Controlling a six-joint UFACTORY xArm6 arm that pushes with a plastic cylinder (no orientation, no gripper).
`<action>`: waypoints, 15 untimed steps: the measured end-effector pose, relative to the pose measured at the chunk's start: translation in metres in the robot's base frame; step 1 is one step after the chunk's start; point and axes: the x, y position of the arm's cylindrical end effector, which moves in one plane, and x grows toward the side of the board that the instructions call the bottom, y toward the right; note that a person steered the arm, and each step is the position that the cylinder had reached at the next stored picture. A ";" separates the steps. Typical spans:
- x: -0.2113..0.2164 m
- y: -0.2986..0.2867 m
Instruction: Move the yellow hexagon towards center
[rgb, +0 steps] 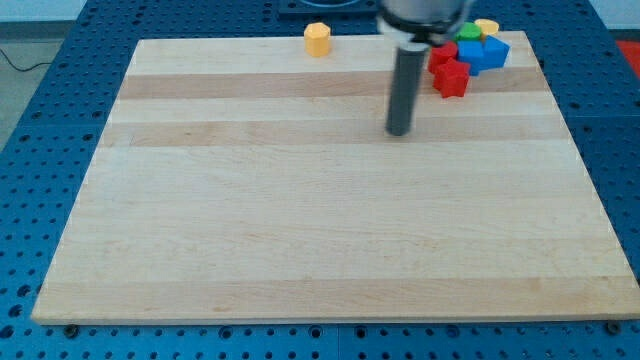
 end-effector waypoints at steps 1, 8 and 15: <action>-0.024 -0.037; -0.174 -0.168; -0.053 -0.171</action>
